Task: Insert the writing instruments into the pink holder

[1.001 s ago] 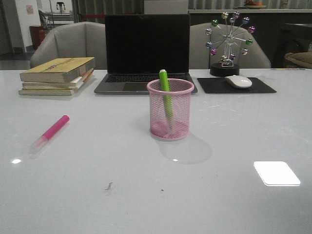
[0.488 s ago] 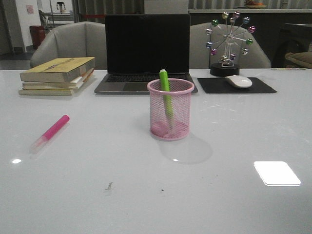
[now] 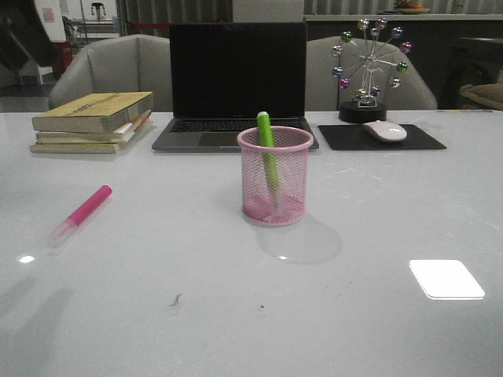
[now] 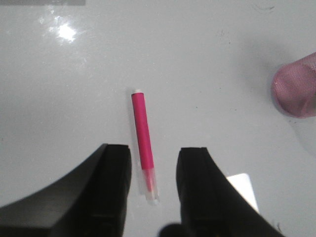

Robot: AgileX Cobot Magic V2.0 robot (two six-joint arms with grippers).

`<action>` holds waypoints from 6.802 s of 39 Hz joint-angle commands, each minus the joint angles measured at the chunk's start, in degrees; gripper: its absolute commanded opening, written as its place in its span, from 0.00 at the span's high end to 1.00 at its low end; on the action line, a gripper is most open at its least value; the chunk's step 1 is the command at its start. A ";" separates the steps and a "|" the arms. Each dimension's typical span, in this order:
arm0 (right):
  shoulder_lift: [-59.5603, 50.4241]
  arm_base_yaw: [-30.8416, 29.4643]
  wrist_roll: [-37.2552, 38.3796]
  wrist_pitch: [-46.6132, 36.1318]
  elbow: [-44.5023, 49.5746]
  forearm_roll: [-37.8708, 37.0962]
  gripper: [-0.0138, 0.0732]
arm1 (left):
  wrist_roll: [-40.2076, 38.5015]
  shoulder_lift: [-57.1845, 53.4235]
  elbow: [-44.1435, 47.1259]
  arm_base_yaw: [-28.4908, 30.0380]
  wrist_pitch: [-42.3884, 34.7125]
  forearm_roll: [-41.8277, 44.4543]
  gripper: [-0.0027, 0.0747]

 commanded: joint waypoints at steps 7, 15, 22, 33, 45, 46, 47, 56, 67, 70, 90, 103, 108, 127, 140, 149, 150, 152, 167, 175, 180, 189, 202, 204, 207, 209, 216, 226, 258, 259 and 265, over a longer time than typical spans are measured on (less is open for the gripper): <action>0.13 -0.30 0.13 -4.01 -1.54 -0.73 0.65 | -1.86 7.59 -10.05 -5.55 -0.71 7.01 0.55; 0.13 -0.30 0.13 -4.01 -1.54 -0.73 0.65 | -2.93 13.34 -10.23 -5.57 -0.94 7.56 0.55; 0.13 -0.30 0.13 -3.95 -1.54 -0.73 0.65 | -3.17 17.45 -10.23 -5.57 -2.75 7.82 0.55; 0.13 -0.30 0.13 -3.85 -1.54 -0.73 0.65 | -4.06 22.43 -10.34 -5.57 -5.24 7.82 0.55; 0.13 -0.30 0.13 -3.85 -1.54 -0.73 0.65 | -4.06 24.89 -10.34 -5.57 -7.18 7.82 0.55; 0.13 -0.30 0.13 -3.85 -1.54 -0.73 0.65 | -4.06 24.92 -10.34 -5.57 -7.18 7.82 0.55; 0.13 -0.30 0.13 -3.85 -1.54 -0.73 0.65 | -4.06 25.02 -10.34 -5.57 -7.27 7.82 0.55; 0.13 -0.30 0.13 -3.85 -1.54 -0.73 0.65 | -4.06 25.02 -10.34 -5.57 -7.10 7.82 0.63; 0.13 -0.30 0.13 -3.85 -1.54 -0.73 0.65 | -4.06 25.02 -10.34 -5.57 -5.86 7.82 0.80; 0.13 -0.30 0.13 -3.85 -1.54 -0.73 0.65 | -4.06 25.02 -10.34 -5.57 -5.86 7.82 0.85; 0.13 -0.30 0.13 -3.85 -1.54 -0.73 0.65 | -4.89 23.08 -15.81 -5.67 -6.48 0.48 0.85; 0.13 -0.30 0.13 -3.79 -1.54 -0.73 0.65 | -0.78 12.93 -18.63 -8.70 -16.00 -5.82 0.85; 0.13 -0.30 0.13 -3.60 -1.54 -0.73 0.65 | 0.64 9.23 -18.63 -12.37 -21.39 -5.82 0.85; 0.13 -0.30 0.13 -3.40 -1.54 -0.73 0.65 | 2.07 6.93 -9.07 -29.09 -54.06 -5.85 0.85; 0.13 -0.30 0.13 -0.66 -1.54 -0.73 0.65 | -2.24 10.12 10.10 -35.44 -89.97 -11.43 0.85; 0.13 -0.30 0.13 -0.66 -1.54 -0.73 0.65 | -4.23 14.92 10.10 -35.58 -90.00 -10.94 0.85; 0.13 -0.30 0.13 -0.66 -1.54 -0.73 0.65 | -4.12 15.03 10.10 -35.58 -89.70 -10.64 0.85; 0.13 -0.30 0.13 -0.72 -1.54 -0.73 0.65 | -4.12 15.03 10.10 -35.58 -88.71 -9.55 0.83; 0.13 -0.30 0.13 -0.84 -1.54 -0.73 0.65 | -4.12 14.53 10.10 -35.91 -88.04 -7.21 0.47; 0.13 -0.30 0.13 -1.00 -1.54 -0.73 0.65 | -1.22 10.29 10.10 -35.19 -87.20 -5.10 0.49; 0.13 -0.30 0.13 -1.00 -1.54 -0.73 0.65 | 8.21 4.99 10.10 -34.51 -83.61 -4.99 0.49; 0.13 -0.30 0.13 -1.00 -1.54 -0.73 0.65 | 11.58 -7.22 10.10 -29.87 -74.10 -7.17 0.49; 0.13 -0.30 0.13 -1.00 -1.54 -0.73 0.65 | 11.58 -24.14 10.90 -14.08 -48.70 -9.95 0.49; 0.13 -0.30 0.13 -1.00 -1.54 -0.73 0.65 | 11.58 -26.74 12.08 -11.77 -47.16 -9.95 0.50; 0.13 -0.30 0.13 -1.00 -1.54 -0.73 0.65 | 11.58 -30.69 14.54 -8.69 -46.45 -9.95 0.50; 0.13 -0.30 0.13 -1.00 -1.54 -0.73 0.65 | 11.58 -33.66 16.78 -6.48 -46.33 -9.95 0.52; 0.13 -0.30 0.13 -1.00 -1.54 -0.73 0.65 | 11.58 -45.81 27.04 -1.16 -45.79 -9.95 0.54; 0.13 -0.30 0.13 -1.00 -1.54 -0.73 0.65 | 11.05 -61.68 42.49 4.06 -40.18 -10.04 0.54; 0.13 -0.30 0.13 -1.00 -1.54 -0.73 0.65 | 10.91 -74.38 52.60 8.69 -30.56 -10.31 0.54; 0.13 -0.30 0.13 -1.00 -1.54 -0.73 0.65 | 10.91 -74.38 52.60 8.69 -30.56 -10.31 0.54; 0.13 -0.30 0.13 -1.00 -1.54 -0.73 0.65 | 10.91 -74.38 52.60 8.69 -30.56 -10.31 0.54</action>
